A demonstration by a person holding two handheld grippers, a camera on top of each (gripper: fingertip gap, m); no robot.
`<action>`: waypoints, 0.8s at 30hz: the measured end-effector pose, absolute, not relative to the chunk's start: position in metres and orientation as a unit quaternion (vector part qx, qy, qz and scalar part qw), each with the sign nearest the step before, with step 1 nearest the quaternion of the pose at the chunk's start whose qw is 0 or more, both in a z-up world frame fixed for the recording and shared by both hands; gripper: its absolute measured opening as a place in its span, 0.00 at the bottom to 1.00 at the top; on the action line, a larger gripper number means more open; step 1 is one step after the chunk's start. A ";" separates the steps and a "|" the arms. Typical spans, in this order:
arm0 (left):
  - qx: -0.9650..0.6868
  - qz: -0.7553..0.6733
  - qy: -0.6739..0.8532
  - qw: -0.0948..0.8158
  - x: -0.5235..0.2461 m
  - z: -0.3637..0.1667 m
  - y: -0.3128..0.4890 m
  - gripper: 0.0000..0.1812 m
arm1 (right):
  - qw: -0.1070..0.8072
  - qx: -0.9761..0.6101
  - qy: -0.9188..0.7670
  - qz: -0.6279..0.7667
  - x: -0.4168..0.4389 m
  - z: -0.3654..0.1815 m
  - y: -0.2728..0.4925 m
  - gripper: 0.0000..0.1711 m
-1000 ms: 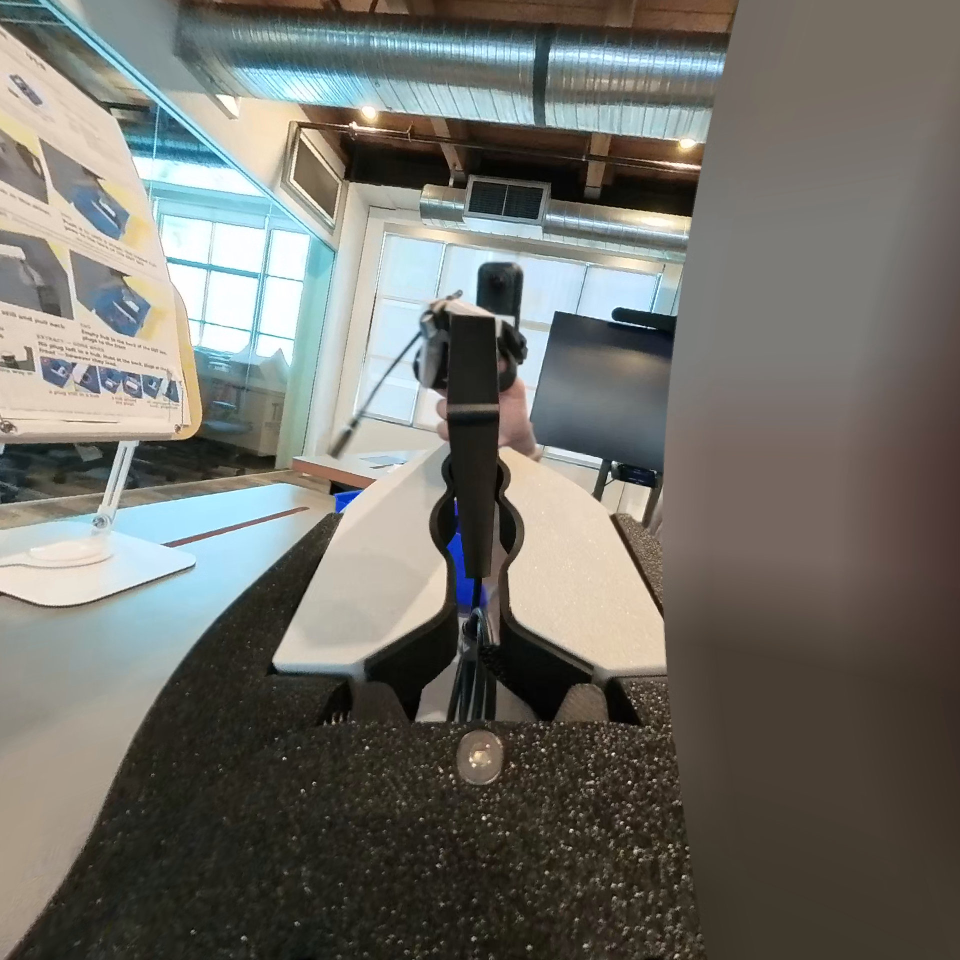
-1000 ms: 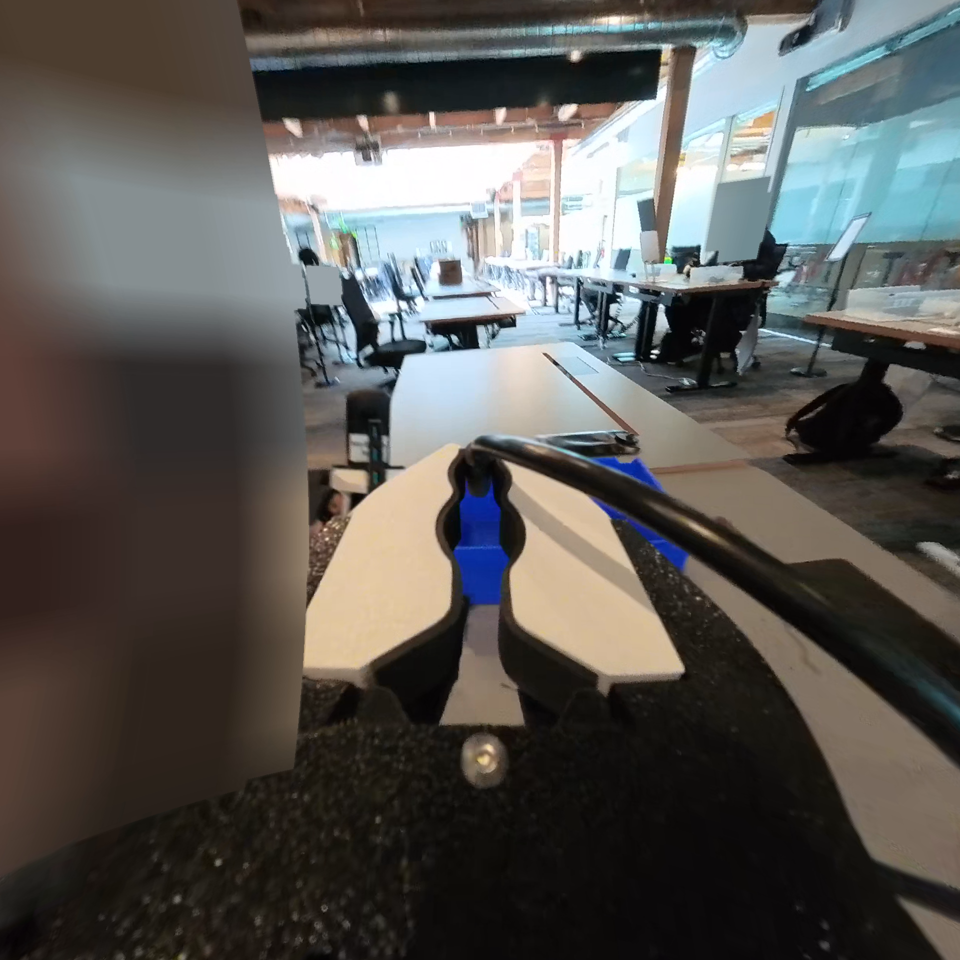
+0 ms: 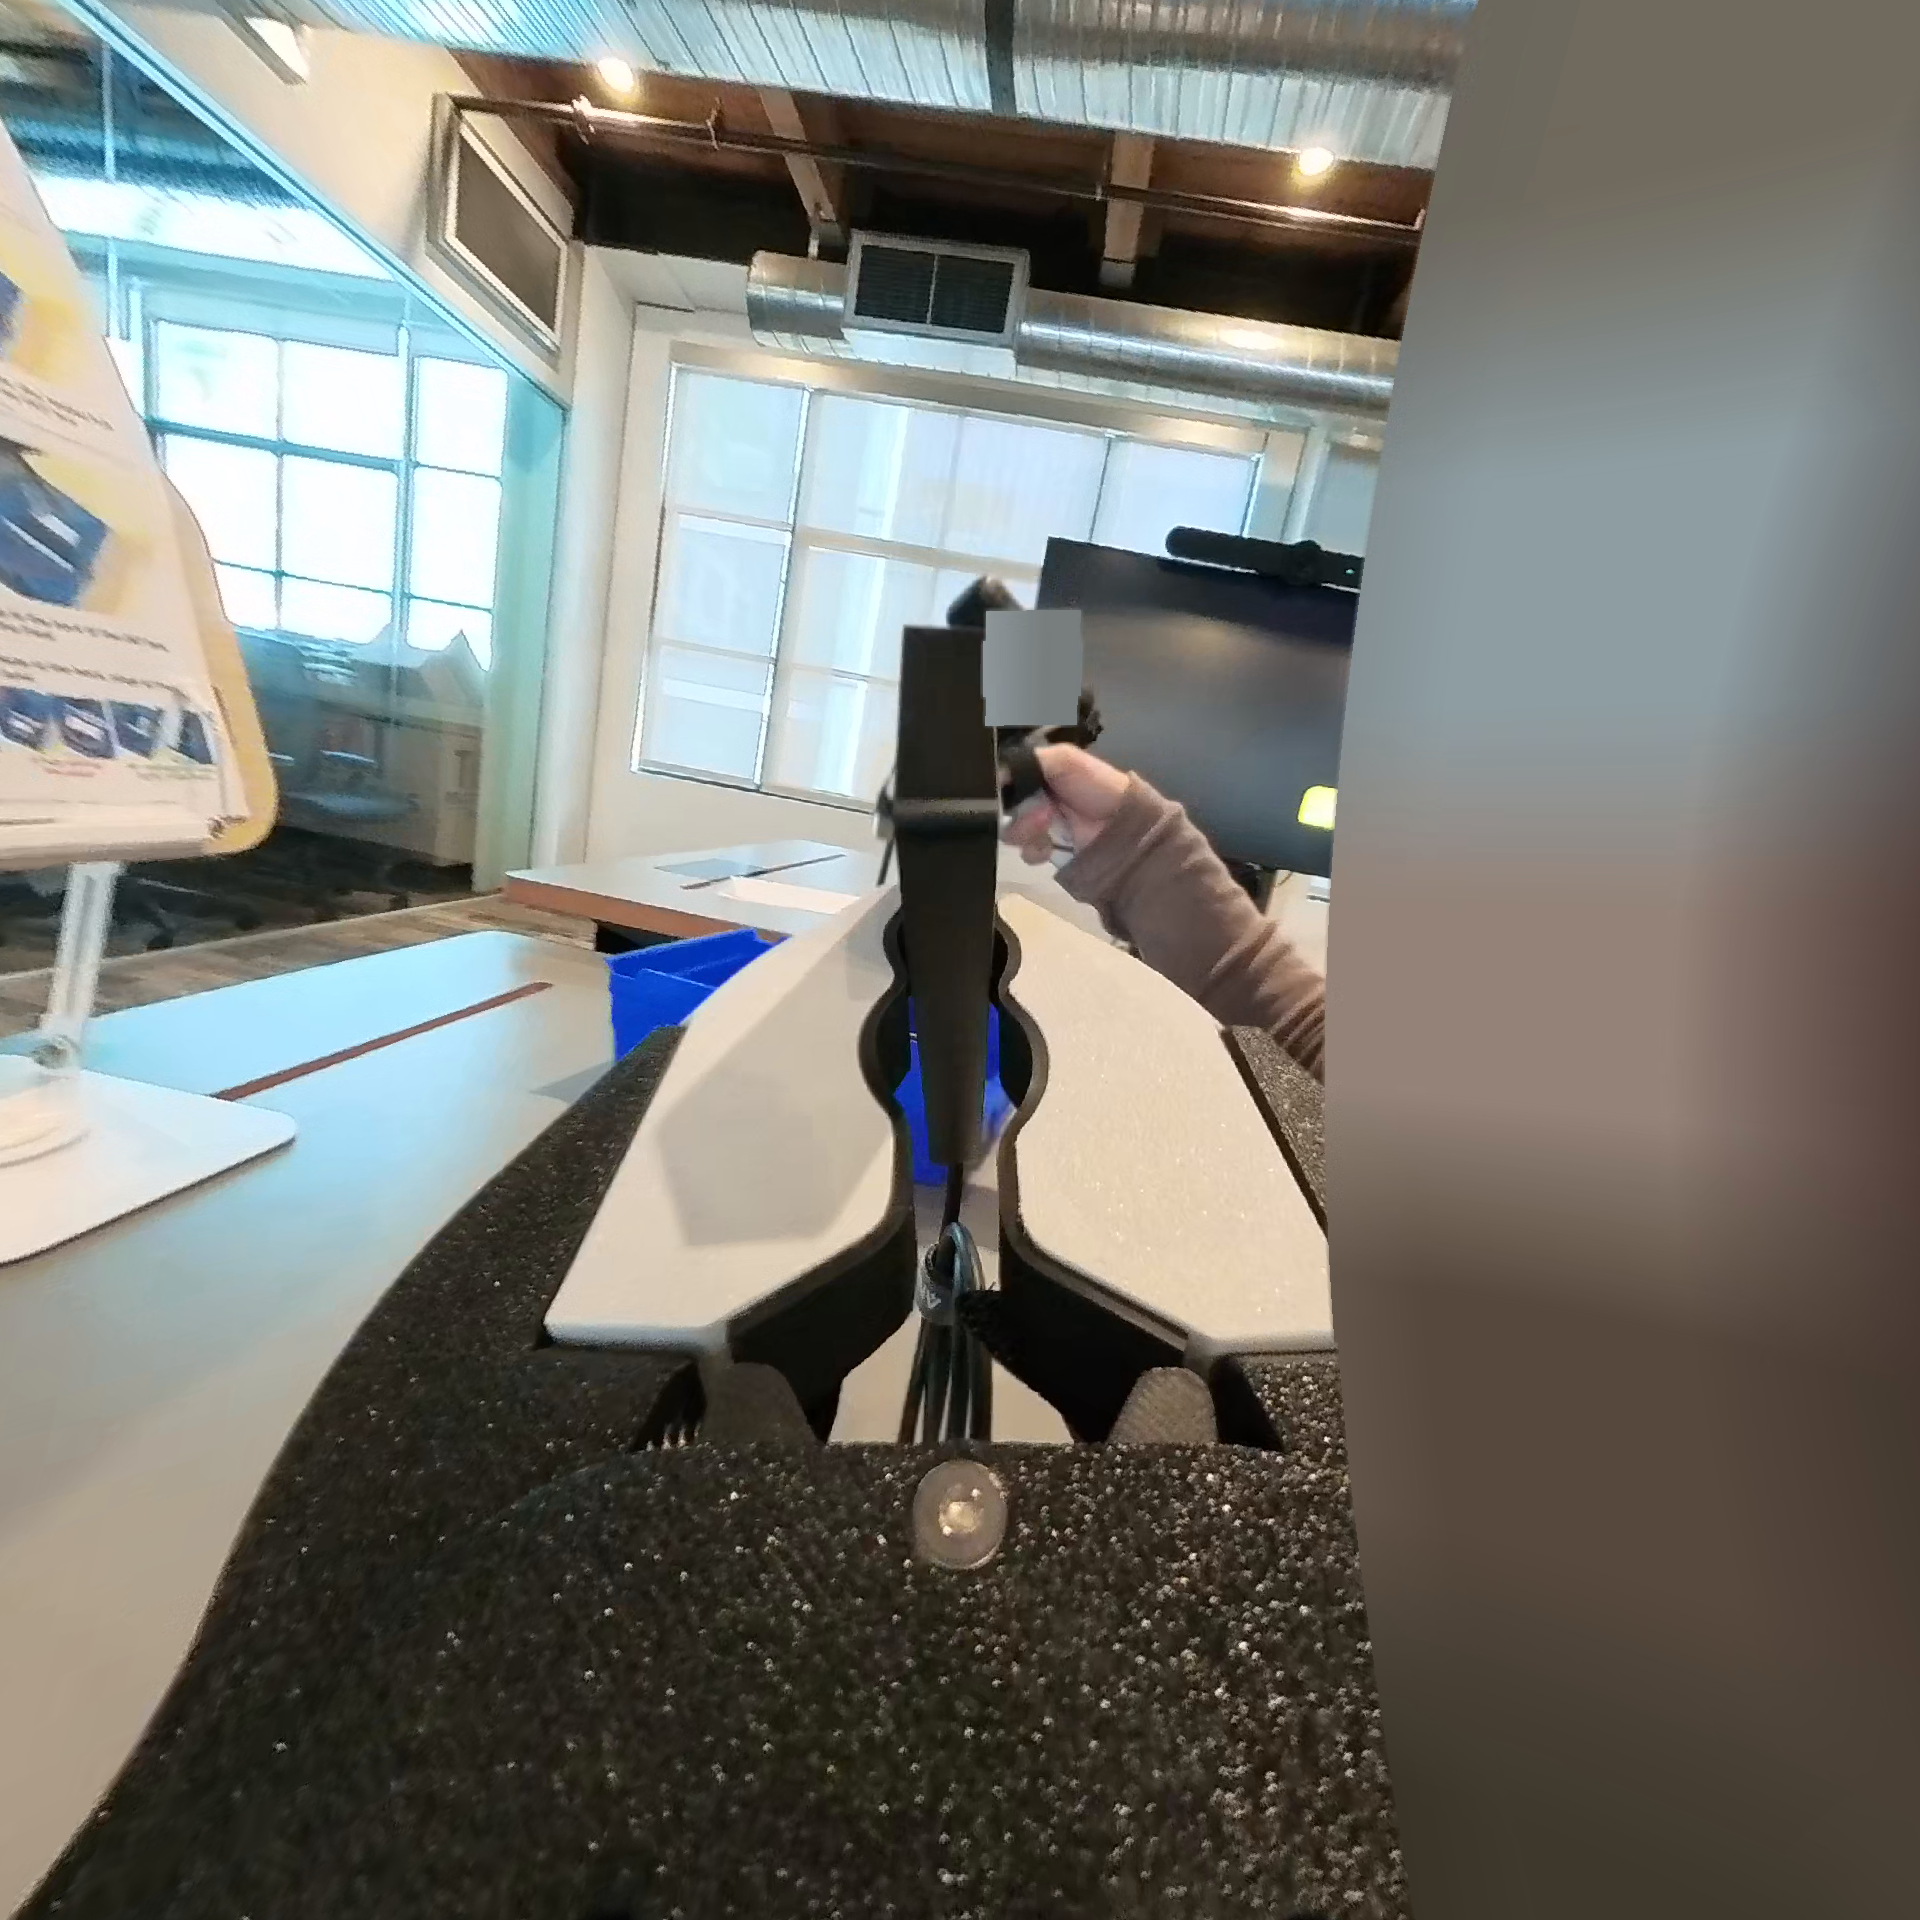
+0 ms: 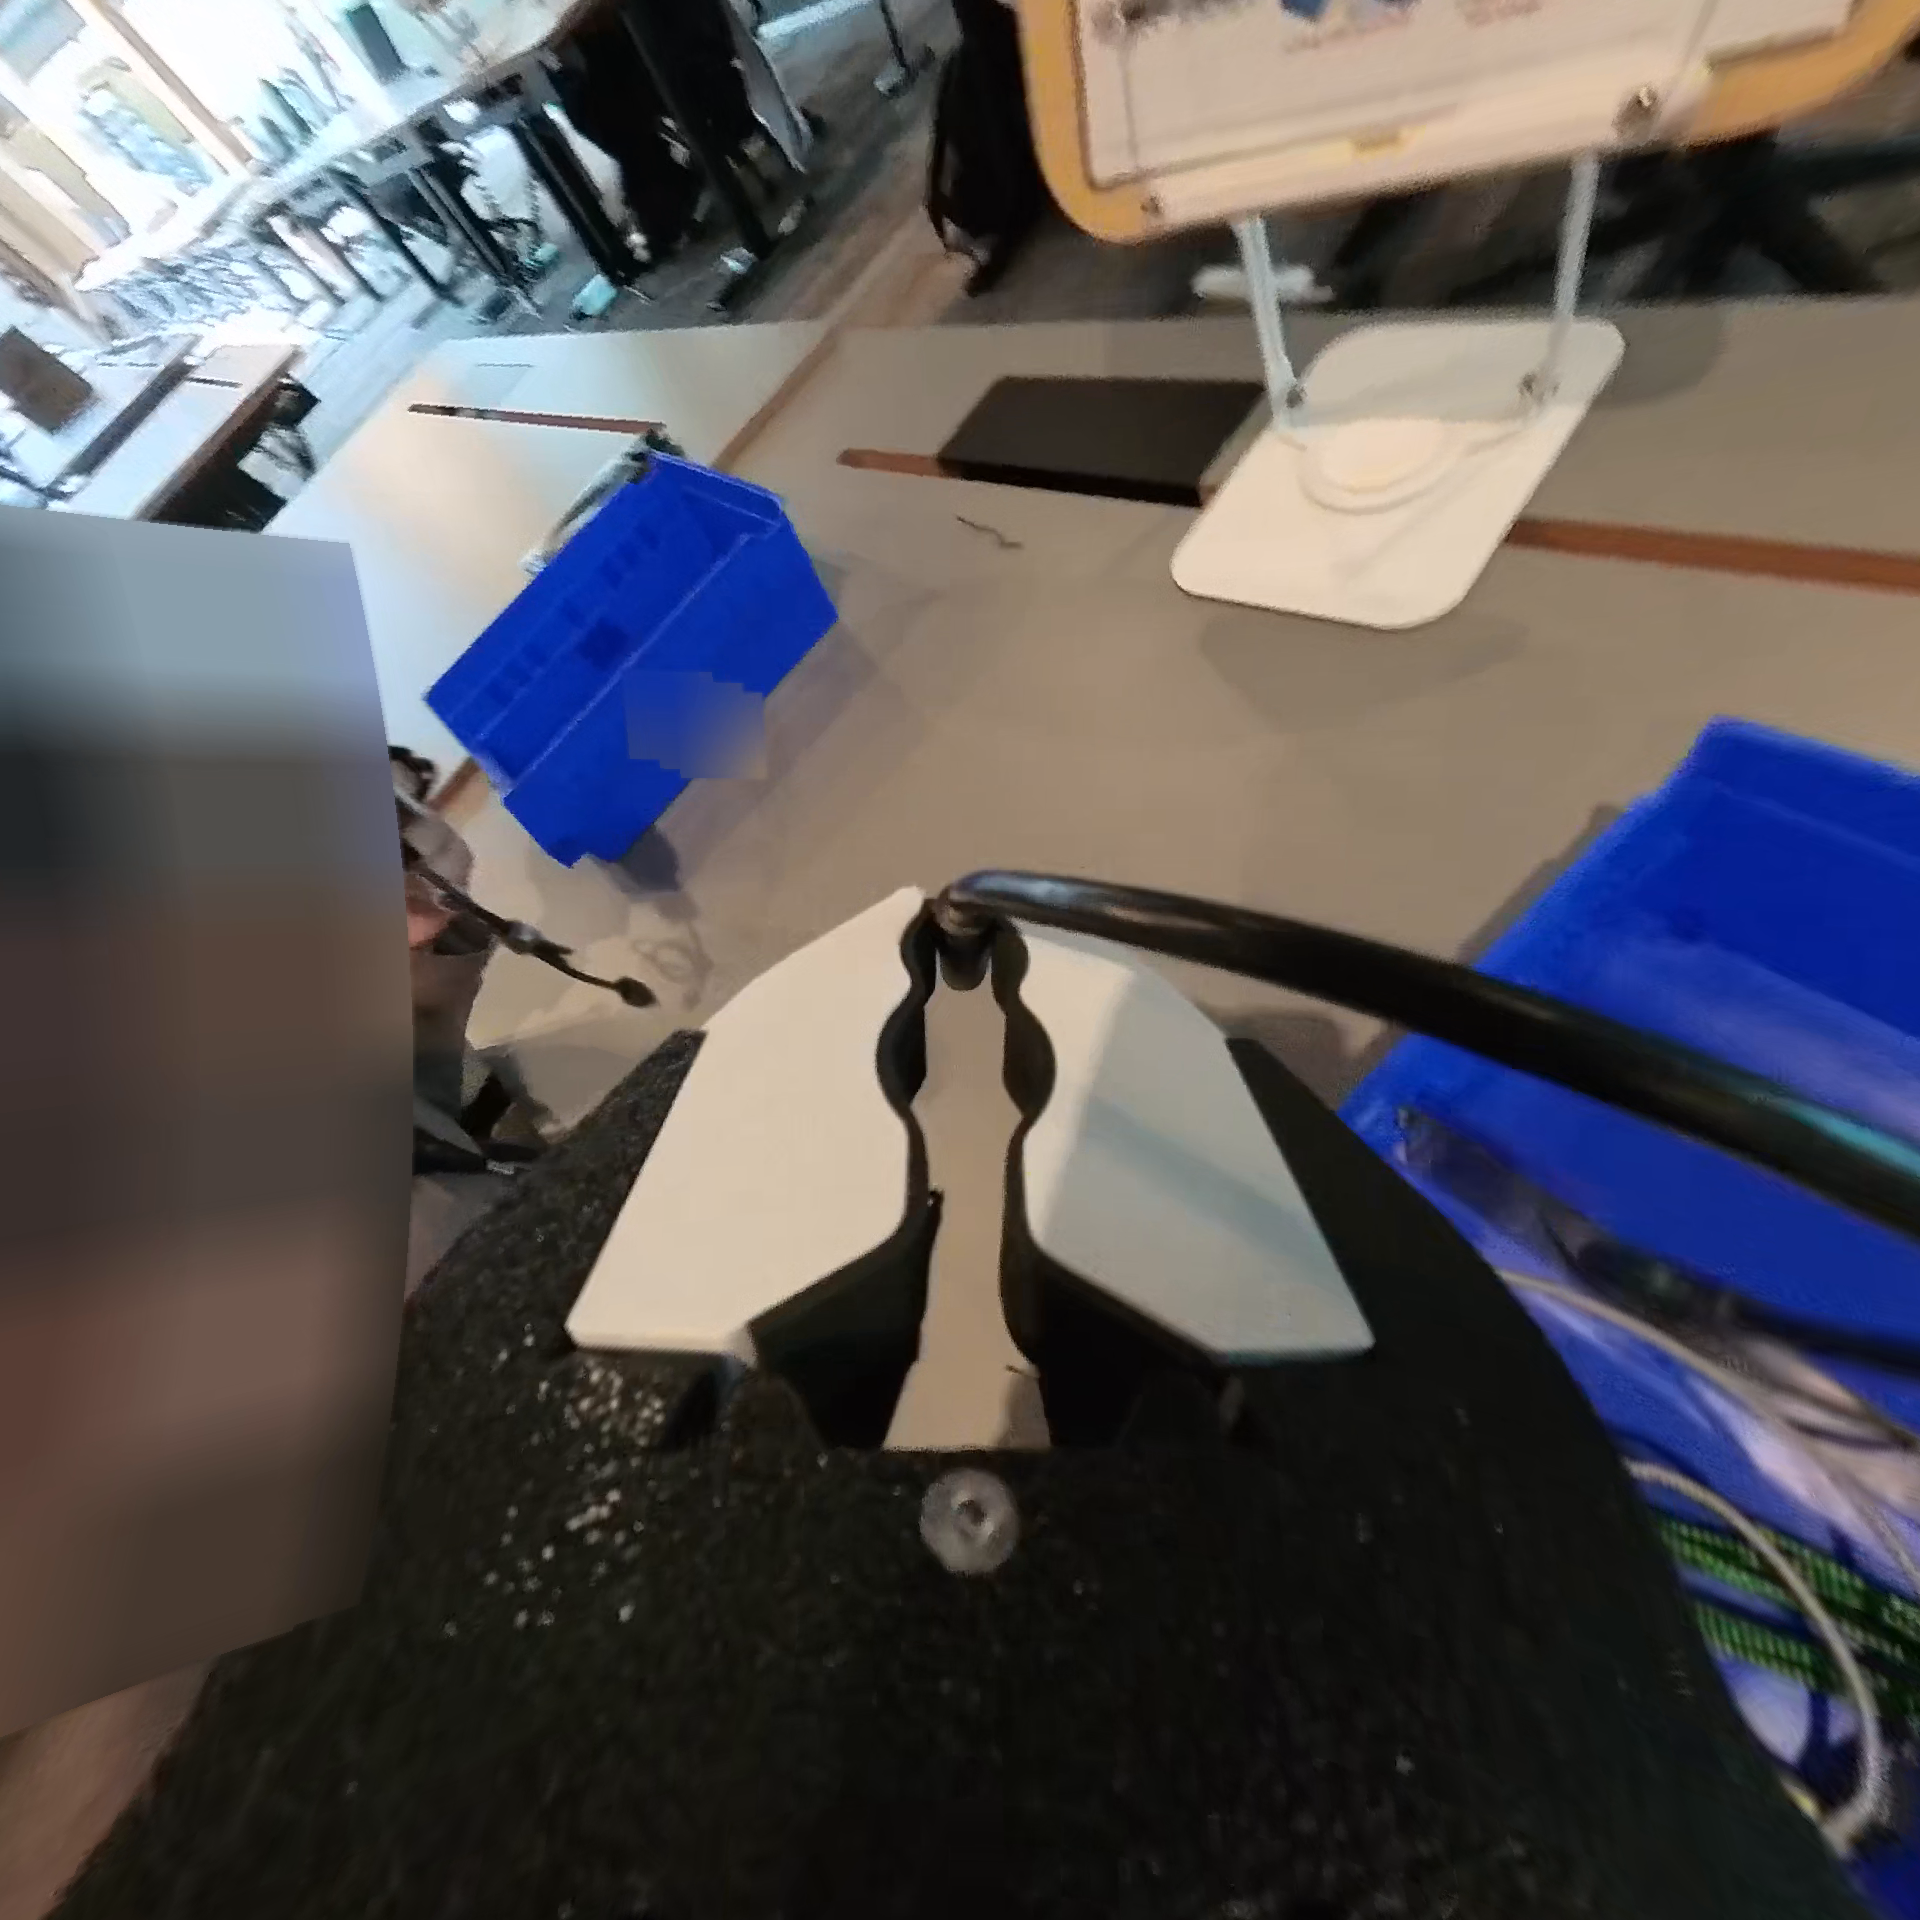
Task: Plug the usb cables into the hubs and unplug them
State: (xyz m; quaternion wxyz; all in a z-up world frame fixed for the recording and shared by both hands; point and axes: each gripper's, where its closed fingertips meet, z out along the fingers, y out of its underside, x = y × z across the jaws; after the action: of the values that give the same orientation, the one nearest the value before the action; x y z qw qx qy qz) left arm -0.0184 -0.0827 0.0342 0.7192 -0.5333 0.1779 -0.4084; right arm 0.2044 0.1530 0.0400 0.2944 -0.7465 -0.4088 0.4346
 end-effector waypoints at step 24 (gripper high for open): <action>-0.541 -0.415 0.195 0.705 -0.015 0.033 -0.087 0.06 | 0.029 -0.905 -0.420 0.067 0.308 -0.139 0.151 0.05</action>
State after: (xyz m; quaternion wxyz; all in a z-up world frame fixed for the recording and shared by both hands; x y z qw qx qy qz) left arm -0.0155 -0.0867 0.0327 0.7055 -0.5406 0.1954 -0.4146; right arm 0.3077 0.1509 -0.1390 0.0294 -0.9047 -0.4198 0.0669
